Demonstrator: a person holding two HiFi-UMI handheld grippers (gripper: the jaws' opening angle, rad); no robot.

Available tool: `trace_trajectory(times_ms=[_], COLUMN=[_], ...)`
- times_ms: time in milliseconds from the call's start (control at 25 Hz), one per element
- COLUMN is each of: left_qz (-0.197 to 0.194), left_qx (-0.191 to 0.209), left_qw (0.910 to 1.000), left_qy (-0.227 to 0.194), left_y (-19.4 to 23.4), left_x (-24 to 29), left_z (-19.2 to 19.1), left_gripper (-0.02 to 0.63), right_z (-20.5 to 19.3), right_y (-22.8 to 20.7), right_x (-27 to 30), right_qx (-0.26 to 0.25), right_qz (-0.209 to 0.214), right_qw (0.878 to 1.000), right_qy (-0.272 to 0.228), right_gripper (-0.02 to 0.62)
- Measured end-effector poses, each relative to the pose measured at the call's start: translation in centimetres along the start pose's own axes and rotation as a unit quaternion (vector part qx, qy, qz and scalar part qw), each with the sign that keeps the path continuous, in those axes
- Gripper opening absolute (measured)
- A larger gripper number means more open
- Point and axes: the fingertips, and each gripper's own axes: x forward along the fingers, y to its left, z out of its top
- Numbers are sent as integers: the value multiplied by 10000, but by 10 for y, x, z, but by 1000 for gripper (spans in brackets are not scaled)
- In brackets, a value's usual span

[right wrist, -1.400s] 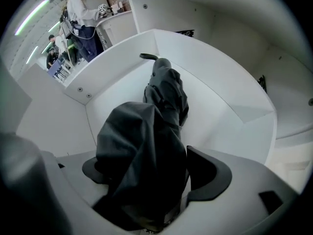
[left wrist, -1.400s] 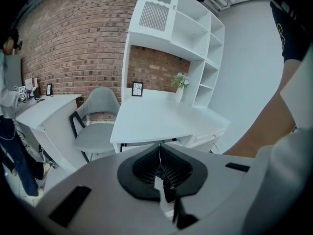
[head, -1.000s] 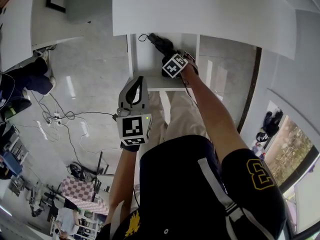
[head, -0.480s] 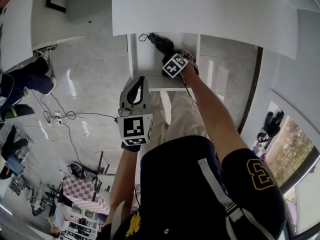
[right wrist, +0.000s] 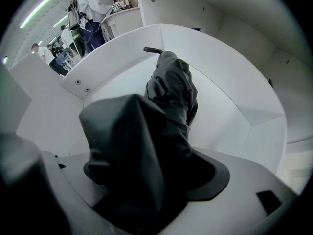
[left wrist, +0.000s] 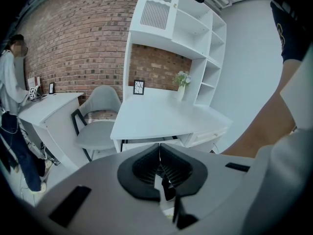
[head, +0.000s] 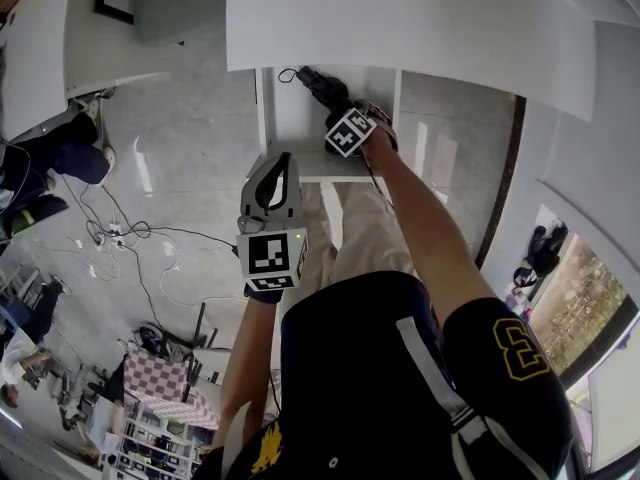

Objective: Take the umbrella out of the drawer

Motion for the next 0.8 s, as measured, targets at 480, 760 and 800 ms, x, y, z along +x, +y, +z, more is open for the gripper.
trace_trajectory(times_ms=[480, 760, 800], left_qz=[56, 134, 146], left_qx=[-12, -35, -39], left_qw=[10000, 9999, 9998], left_qy=[-31, -78, -86], left_y=[-1, 5, 6], left_x=[-4, -11, -11], left_z=[3, 9, 9], left_gripper=[20, 20, 20], right_z=[-1, -1, 0], right_y=[1, 2, 2], right_x=[-5, -10, -11], right_qx=[-169, -132, -132], right_qz=[-96, -158, -165], right_qw=[9998, 9997, 9997], right_qy=[73, 109, 103], right_gripper=[354, 322, 317])
